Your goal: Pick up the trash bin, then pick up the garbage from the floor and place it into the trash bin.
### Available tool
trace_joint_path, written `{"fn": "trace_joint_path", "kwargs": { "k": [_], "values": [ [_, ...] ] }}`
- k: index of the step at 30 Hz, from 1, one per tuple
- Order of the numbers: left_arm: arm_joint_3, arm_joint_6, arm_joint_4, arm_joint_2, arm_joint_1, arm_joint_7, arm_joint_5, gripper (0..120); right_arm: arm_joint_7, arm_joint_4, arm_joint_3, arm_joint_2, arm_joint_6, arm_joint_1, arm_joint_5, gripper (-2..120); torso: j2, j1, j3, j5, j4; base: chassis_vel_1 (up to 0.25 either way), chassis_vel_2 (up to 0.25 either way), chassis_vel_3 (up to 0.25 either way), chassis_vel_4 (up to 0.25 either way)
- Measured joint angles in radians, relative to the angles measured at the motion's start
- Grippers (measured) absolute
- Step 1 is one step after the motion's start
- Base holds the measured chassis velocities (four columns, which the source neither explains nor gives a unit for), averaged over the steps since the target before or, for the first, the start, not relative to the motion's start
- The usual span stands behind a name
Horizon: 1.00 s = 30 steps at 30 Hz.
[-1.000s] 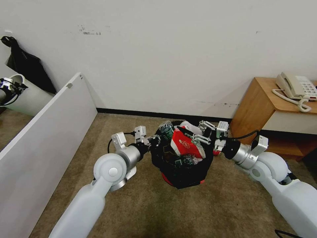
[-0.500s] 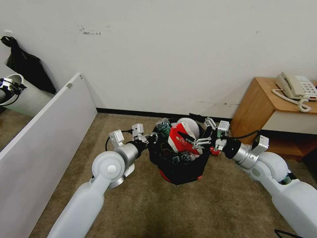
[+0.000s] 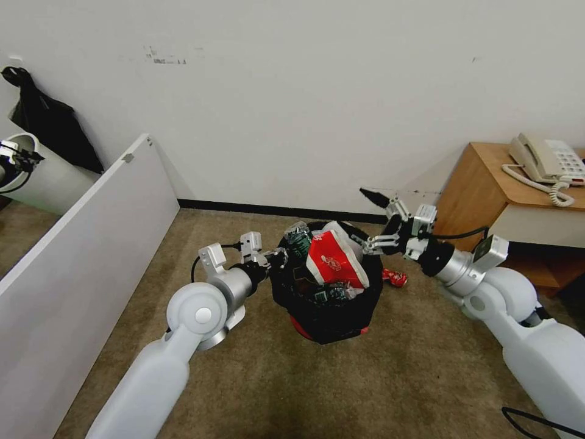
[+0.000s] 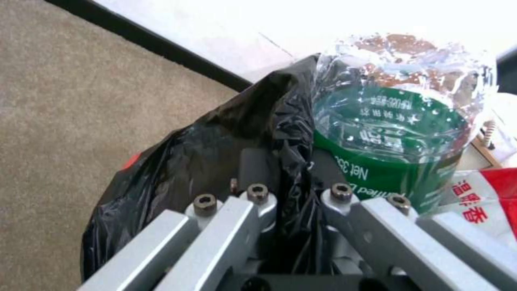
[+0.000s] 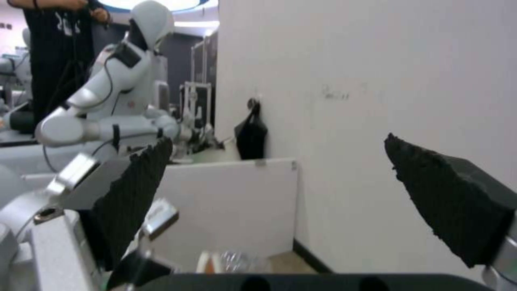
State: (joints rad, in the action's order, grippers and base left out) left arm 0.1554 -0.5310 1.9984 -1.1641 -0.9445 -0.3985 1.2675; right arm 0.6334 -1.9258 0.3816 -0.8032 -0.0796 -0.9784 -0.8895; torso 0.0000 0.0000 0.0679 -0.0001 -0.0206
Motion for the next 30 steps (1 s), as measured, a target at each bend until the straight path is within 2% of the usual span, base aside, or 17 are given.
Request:
{"fn": "trace_joint_path", "kwargs": {
  "k": [7, 14, 20, 21, 22, 30],
  "values": [
    [0.023, 0.0, -0.001, -0.002, -0.008, 0.002, 0.0, 4, -0.019, -0.035, 0.039, 0.0, -0.002, 0.012, -0.024, 100, 0.0, 0.0, 0.0, 0.0, -0.0001, 0.0, 0.0, 0.0, 0.0],
    [0.072, 0.001, 0.007, 0.009, -0.032, 0.005, 0.006, 4, -0.052, -0.032, 0.085, -0.01, -0.005, 0.015, -0.039, 100, 0.0, 0.0, 0.0, 0.0, 0.0, 0.0, 0.0, 0.0, 0.0],
    [0.086, 0.002, 0.017, 0.017, -0.041, 0.004, 0.009, 4, -0.095, -0.025, 0.095, -0.014, 0.002, 0.005, -0.02, 100, 0.0, 0.0, 0.0, 0.0, 0.0, 0.0, 0.0, 0.0, 0.0],
    [0.091, 0.002, 0.02, 0.019, -0.044, 0.004, 0.011, 4, -0.124, -0.022, 0.097, -0.016, 0.01, 0.002, -0.003, 100, 0.0, 0.0, 0.0, 0.0, 0.0, 0.0, 0.0, 0.0, 0.0],
    [0.104, 0.004, 0.028, 0.023, -0.05, 0.002, 0.014, 4, -0.2, -0.014, 0.098, -0.023, 0.032, -0.002, 0.047, 100, 0.0, 0.0, 0.0, 0.0, -0.0001, 0.0, 0.0, 0.0, 0.0],
    [0.13, 0.007, 0.055, 0.035, -0.065, -0.005, 0.022, 4, -0.293, -0.023, 0.085, -0.03, 0.072, -0.016, 0.069, 100, 0.0, 0.0, 0.0, 0.0, 0.0, 0.0, 0.0, 0.0, 0.0]
  ]
}}
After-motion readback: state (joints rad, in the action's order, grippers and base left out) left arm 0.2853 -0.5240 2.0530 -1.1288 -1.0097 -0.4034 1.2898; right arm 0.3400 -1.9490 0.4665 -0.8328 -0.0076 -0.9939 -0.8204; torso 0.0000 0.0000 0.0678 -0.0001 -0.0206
